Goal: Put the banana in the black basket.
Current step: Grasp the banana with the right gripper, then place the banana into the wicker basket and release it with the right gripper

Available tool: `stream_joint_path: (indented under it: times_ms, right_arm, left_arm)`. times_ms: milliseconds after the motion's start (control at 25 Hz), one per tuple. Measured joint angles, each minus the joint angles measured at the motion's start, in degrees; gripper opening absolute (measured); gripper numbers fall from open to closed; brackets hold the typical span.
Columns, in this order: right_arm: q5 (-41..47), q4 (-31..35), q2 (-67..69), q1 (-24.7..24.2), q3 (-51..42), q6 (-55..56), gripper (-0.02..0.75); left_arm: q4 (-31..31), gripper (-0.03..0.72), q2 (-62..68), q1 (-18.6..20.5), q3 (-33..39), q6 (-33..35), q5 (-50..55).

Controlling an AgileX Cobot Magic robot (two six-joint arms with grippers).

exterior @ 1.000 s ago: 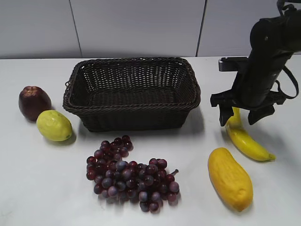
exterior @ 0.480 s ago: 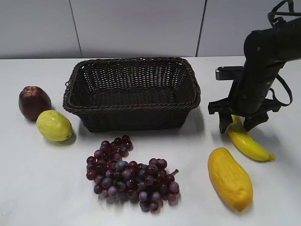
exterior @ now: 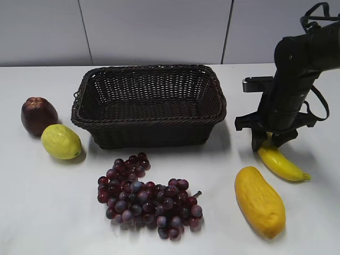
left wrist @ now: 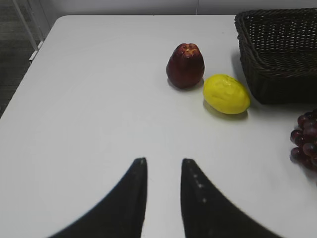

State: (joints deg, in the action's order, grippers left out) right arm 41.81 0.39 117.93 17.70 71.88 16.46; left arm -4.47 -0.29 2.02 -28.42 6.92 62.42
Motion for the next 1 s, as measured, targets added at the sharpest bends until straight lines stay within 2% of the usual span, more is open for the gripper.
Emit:
stream_joint_path:
  times_ms: [280, 600, 800, 1000]
  right_arm:
    - [3.32, 0.00, -3.20, 0.00, 0.00, -2.52, 0.348]
    - [6.36, 1.86, -15.37, 0.00, 0.70, -6.28, 0.348]
    - [11.04, 8.20, -18.01, 0.22, 7.98, -10.57, 0.348]
    - [11.39, 12.29, -17.60, 2.73, 17.56, -12.36, 0.348]
  left_arm:
    - [0.00, 0.229, 0.00, 0.00, 0.00, 0.00, 0.00]
    - [0.00, 0.229, 0.00, 0.00, 0.00, 0.00, 0.00]
    - [0.00, 0.229, 0.00, 0.00, 0.00, 0.00, 0.00]
    - [0.00, 0.229, 0.00, 0.00, 0.00, 0.00, 0.00]
